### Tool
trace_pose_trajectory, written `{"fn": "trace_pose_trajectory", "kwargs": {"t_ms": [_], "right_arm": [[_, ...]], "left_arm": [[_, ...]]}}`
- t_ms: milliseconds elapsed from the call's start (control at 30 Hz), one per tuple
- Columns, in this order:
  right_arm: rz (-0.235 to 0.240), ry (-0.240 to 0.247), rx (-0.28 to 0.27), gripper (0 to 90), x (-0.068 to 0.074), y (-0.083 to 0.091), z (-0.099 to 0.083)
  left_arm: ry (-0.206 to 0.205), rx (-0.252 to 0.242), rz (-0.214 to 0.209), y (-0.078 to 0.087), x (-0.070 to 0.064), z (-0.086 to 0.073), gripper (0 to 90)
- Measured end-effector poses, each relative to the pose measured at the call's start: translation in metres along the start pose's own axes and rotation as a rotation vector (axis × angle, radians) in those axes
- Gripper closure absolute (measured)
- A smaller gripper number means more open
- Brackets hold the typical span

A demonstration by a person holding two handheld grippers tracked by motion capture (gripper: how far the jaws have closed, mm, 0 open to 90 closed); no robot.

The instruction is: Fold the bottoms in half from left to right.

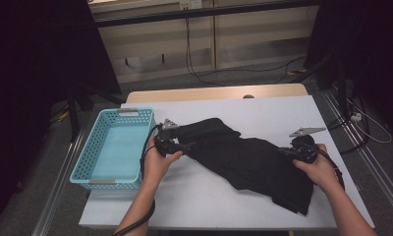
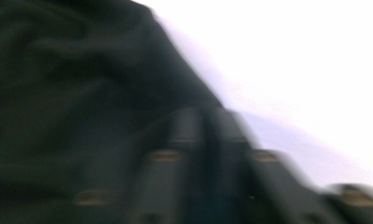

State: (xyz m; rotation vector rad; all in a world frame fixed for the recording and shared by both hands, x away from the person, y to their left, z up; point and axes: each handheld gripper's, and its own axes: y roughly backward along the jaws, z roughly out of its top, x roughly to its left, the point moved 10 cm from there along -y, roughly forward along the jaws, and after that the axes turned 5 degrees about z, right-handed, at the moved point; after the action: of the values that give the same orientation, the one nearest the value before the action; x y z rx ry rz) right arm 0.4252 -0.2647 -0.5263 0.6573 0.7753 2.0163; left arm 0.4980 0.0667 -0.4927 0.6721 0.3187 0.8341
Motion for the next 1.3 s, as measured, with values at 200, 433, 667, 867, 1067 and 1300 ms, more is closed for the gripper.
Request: {"fn": "trace_pose_trajectory", "kwargs": {"t_ms": [200,433,667,867,1067,1300], "right_arm": [[0.021,0.012,-0.018,89.0,0.010,-0.007,0.024],[-0.016,0.026,-0.025,64.0,0.020,-0.023,0.035],[-0.099,-0.004,-0.070,42.8,0.006,0.012,0.026],[-0.144,-0.021,-0.099,44.0,-0.003,0.043,0.010],[-0.129,0.021,-0.025,54.9,0.002,0.040,-0.015],[-0.164,0.091,0.031,85.7,0.001,0.025,-0.019]], "left_arm": [[0.001,-0.002,-0.005,0.000,0.000,0.001,14.4],[0.014,-0.007,-0.005,0.002,0.004,0.001,14.4],[0.013,-0.016,-0.001,0.004,0.003,0.004,14.4],[0.009,-0.019,-0.004,0.007,0.002,0.005,14.4],[0.006,-0.020,-0.004,0.008,0.001,0.006,14.4],[0.005,-0.013,-0.010,0.008,0.001,0.005,14.3]]}}
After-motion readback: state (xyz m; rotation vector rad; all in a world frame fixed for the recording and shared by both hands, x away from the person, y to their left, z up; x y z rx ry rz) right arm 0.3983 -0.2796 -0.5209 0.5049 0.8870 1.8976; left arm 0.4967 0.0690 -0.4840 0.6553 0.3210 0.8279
